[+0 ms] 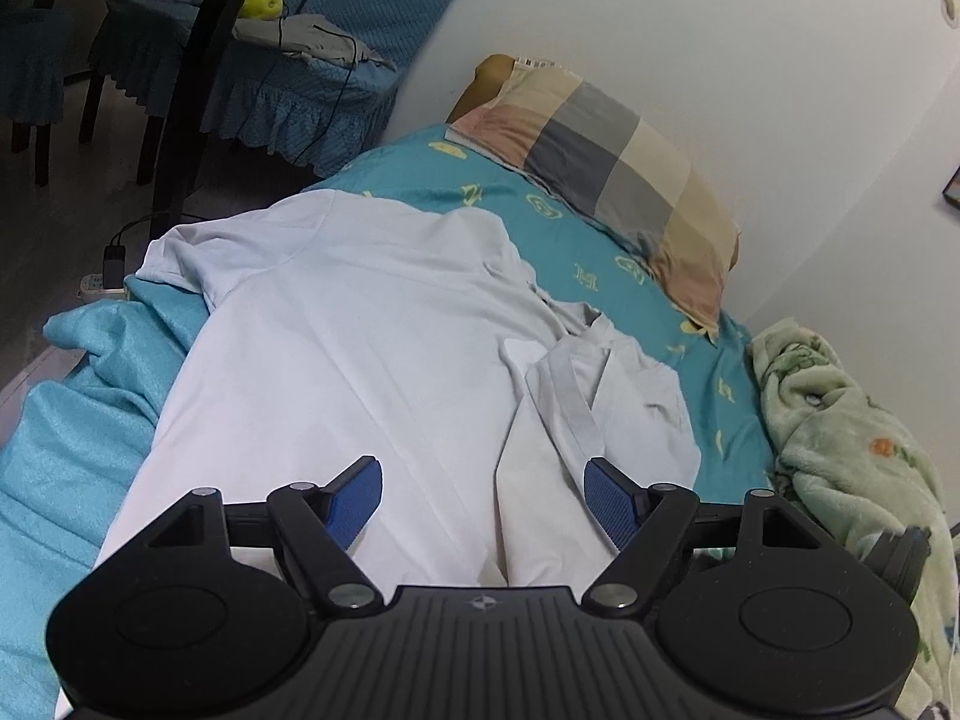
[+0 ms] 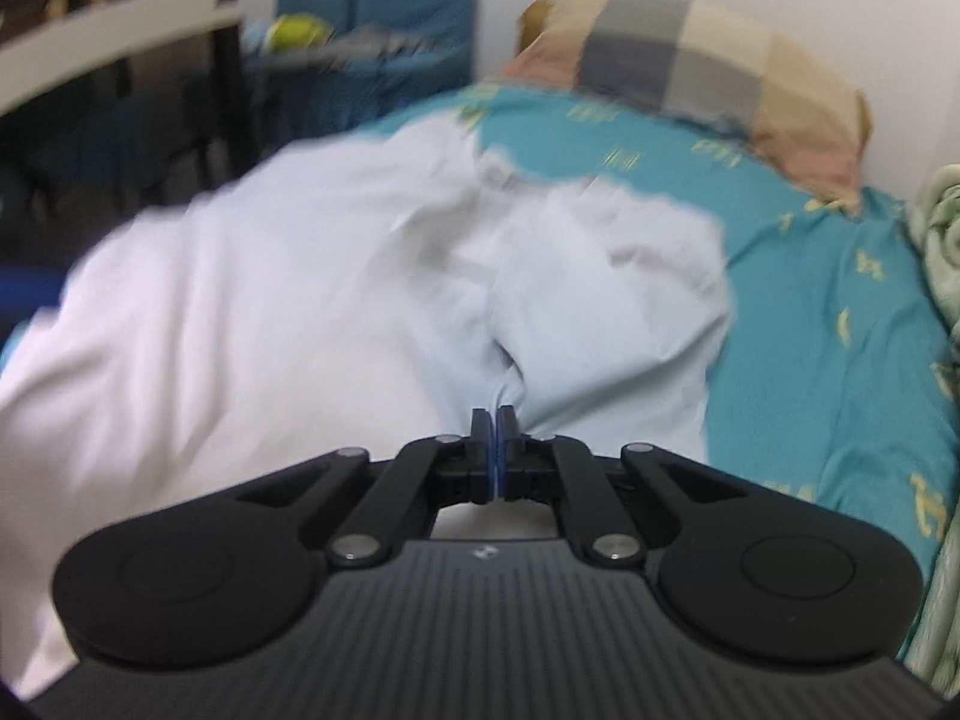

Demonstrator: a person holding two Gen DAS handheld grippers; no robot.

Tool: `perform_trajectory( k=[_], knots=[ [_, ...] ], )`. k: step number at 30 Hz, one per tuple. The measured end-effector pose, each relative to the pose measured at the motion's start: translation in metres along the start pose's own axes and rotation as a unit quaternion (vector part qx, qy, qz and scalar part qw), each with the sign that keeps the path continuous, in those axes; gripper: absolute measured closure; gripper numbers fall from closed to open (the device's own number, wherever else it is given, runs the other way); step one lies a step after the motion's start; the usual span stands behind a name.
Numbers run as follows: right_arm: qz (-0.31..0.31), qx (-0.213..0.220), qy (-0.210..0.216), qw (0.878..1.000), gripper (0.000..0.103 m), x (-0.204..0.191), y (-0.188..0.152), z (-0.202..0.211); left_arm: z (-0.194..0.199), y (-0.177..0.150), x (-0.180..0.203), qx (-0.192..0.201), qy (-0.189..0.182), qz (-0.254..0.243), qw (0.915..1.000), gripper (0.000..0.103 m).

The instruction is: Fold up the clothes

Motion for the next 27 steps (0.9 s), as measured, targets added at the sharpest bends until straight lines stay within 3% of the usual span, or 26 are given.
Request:
perform_trajectory(
  k=[3, 8, 14, 16, 18, 19, 23, 27],
  knots=[
    [0.018, -0.032, -0.005, 0.999, 0.098, -0.013, -0.016, 0.001, 0.001, -0.001, 0.001, -0.003, -0.001, -0.009, 1.0, 0.027],
    [-0.035, -0.072, 0.024, 0.996, 0.096, -0.019, -0.026, 0.038, -0.005, -0.004, 0.008, -0.014, -0.003, -0.032, 0.9994, 0.027],
    [-0.189, -0.028, 0.083, 0.978, 0.094, -0.003, -0.05, 0.098, -0.034, 0.002, 0.025, -0.044, 0.008, -0.072, 0.9964, 0.026],
    [-0.21, -0.015, 0.081, 0.974, 0.088, 0.004, -0.056, 0.097, -0.047, 0.013, 0.033, -0.049, 0.013, -0.093, 0.9944, 0.026],
    [-0.219, -0.015, 0.078, 0.973, 0.06, 0.009, -0.057, 0.087, -0.062, 0.027, 0.044, -0.046, 0.02, -0.122, 0.9913, 0.026],
    [-0.217, -0.014, 0.082, 0.973, 0.056, 0.01, -0.055, 0.083, -0.072, 0.035, 0.048, -0.042, 0.032, -0.138, 0.9891, 0.026],
    [-0.217, 0.006, 0.093, 0.972, 0.053, 0.02, -0.044, 0.075, -0.123, 0.07, 0.063, -0.039, 0.07, -0.184, 0.9796, 0.026],
    [-0.24, 0.014, 0.109, 0.964, 0.053, 0.036, -0.043, 0.071, -0.18, 0.096, 0.072, -0.061, 0.089, -0.231, 0.967, 0.034]
  ],
)
Point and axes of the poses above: each gripper's, at about its wrist camera, not at the fingertips, and z roughly against the way its jaws point, x to its right, y to its top, the point moved 7 cm from there along -z, roughly the way its jaws point, and after that the axes turned 11 degrees about -x, right-handed, at the moved point
